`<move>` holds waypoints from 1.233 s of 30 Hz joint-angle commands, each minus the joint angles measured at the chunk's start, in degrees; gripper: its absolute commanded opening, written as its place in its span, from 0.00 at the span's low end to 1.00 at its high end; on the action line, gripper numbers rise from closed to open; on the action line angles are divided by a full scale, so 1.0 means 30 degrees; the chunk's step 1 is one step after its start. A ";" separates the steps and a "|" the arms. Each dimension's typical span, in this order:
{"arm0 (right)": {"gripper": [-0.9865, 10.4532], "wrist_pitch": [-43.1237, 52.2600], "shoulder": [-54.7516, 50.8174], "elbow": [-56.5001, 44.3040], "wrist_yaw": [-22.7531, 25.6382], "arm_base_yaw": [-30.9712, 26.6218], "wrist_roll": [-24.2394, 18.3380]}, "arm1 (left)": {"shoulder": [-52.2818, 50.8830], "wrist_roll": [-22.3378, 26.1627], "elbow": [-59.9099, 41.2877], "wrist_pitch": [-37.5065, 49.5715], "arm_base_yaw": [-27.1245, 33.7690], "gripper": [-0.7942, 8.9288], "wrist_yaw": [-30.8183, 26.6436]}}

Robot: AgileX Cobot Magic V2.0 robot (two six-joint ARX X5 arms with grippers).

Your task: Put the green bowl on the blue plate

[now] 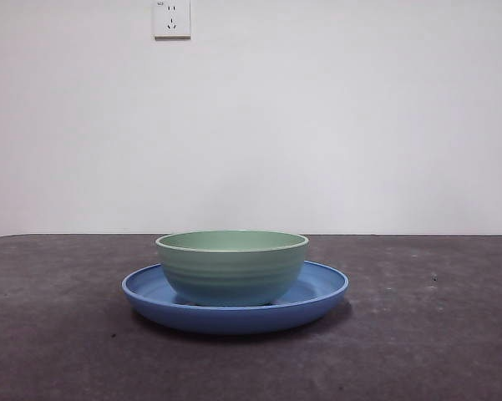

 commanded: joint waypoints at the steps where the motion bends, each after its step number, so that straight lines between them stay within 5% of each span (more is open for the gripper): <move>1: 0.10 0.0204 0.0080 0.0401 -0.0051 0.0117 -0.0146 | -0.0423 -0.0328 -0.0714 0.0714 -0.0153 0.10 -0.0226; 13: 0.10 0.0204 0.0080 0.0401 -0.0051 0.0117 -0.0146 | -0.0423 0.0998 -0.0903 0.0342 -0.0801 0.10 -0.0226; 37: 0.10 0.0204 0.0080 0.0401 -0.0051 0.0117 -0.0146 | -0.0415 0.1020 -0.0896 0.0087 -0.1137 0.10 -0.0219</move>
